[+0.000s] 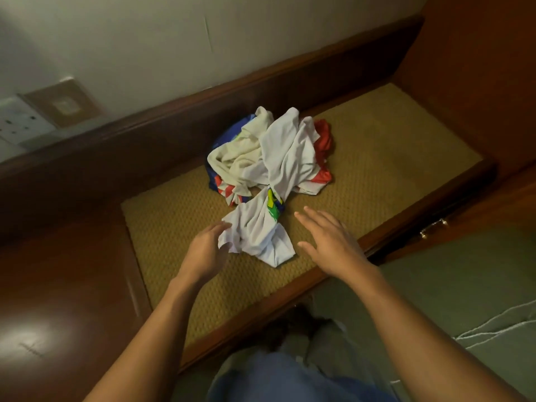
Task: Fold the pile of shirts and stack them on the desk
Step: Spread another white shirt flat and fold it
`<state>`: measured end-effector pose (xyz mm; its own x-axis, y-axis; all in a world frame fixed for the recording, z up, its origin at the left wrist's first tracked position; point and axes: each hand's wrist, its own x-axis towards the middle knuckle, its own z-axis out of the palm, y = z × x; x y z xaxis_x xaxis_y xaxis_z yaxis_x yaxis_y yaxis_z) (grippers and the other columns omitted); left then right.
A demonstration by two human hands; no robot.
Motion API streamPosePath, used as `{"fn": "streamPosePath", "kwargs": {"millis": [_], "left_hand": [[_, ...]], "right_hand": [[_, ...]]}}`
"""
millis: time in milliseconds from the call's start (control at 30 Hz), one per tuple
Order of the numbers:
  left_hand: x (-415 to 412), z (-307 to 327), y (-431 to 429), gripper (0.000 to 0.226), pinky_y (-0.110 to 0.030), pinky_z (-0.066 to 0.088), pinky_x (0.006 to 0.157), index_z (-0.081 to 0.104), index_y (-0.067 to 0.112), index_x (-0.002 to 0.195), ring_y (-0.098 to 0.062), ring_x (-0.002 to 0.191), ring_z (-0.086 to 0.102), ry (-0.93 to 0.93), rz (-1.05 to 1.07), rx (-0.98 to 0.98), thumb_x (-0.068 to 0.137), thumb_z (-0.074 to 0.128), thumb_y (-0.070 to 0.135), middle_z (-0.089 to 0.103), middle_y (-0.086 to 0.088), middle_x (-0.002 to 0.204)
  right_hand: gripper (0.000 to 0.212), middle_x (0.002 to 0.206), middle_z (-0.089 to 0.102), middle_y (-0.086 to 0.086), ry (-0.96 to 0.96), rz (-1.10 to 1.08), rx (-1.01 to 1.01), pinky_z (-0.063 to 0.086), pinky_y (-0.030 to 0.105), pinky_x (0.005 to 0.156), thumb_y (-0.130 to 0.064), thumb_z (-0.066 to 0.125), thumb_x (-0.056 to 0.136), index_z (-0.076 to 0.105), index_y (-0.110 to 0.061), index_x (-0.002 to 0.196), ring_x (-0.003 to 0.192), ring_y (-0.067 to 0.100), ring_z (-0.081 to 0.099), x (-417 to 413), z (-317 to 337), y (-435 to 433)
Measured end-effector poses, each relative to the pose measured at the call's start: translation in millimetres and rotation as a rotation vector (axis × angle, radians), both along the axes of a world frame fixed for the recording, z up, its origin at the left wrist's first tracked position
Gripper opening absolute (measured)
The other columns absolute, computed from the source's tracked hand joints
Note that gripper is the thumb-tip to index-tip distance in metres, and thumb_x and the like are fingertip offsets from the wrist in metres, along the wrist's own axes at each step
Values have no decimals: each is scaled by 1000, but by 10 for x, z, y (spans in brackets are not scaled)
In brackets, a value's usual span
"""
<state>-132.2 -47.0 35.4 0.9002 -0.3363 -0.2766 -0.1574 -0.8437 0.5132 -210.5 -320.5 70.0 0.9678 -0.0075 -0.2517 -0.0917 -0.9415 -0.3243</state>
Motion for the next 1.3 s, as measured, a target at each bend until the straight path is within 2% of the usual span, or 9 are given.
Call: {"fn": "streamPosePath", "kwargs": {"millis": [167,300,400,533,667,767,967,1067,1300], "left_hand": [[232,-411,-84,56,-41,48,102,45,18,149,-31,131,53,204,188,89,97,63,17,51,-9,149],[168,-584,-175,16,-31,42,67,67,14,105,-31,89,64,223,315,86,98,54,18,71,-15,108],[52,-504,-278,21,-32,39,55,63,17,81,-23,74,60,217,462,2,100,55,17,68,-6,84],[-50,-305,-277,17,-32,44,63,68,19,86,-16,72,61,183,725,-264,100,59,19,69,-1,79],[-138,-111,-197,9,-42,54,81,73,16,93,-20,85,69,105,984,-524,98,66,19,75,-6,91],[-175,50,-161,4,-43,57,84,74,19,96,-16,85,69,31,1066,-597,95,70,20,76,-4,92],[-239,285,46,10,-28,49,69,73,18,96,-4,74,60,-170,1045,-502,96,68,27,72,2,85],[-329,391,359,8,-21,46,65,68,21,91,4,70,56,-270,1051,-457,97,66,27,67,9,81],[-947,581,1442,11,-14,45,67,66,14,99,7,72,56,-381,1066,-356,99,64,24,64,6,86]], "right_hand": [[67,165,24,-5,134,252,5,42,46,109,-26,65,97,34,-32,156,140,27,38,799,-473,5],[64,165,24,-1,246,442,-31,42,48,109,-23,65,96,38,-30,154,140,29,39,1170,-801,37],[39,148,46,3,254,524,-40,43,42,103,-27,63,96,62,-24,135,131,29,47,1299,-923,-18],[23,117,62,7,186,524,100,49,41,91,-29,63,96,75,-15,108,110,29,58,1395,-980,-128],[18,108,71,8,77,396,347,46,33,82,-22,71,92,77,-10,105,100,27,62,1399,-971,-232],[16,101,75,4,25,308,473,37,24,74,-20,72,92,78,-11,103,92,20,65,1399,-833,-216],[12,90,75,1,-20,211,536,47,29,73,-24,72,92,78,-15,96,82,17,64,1424,-554,-74],[9,86,71,-3,-62,190,563,44,26,73,-21,72,92,77,-13,93,83,16,64,1420,-415,32],[15,98,76,0,-70,209,487,54,33,80,-27,71,93,79,-19,103,90,18,68,1132,-242,770]]}}
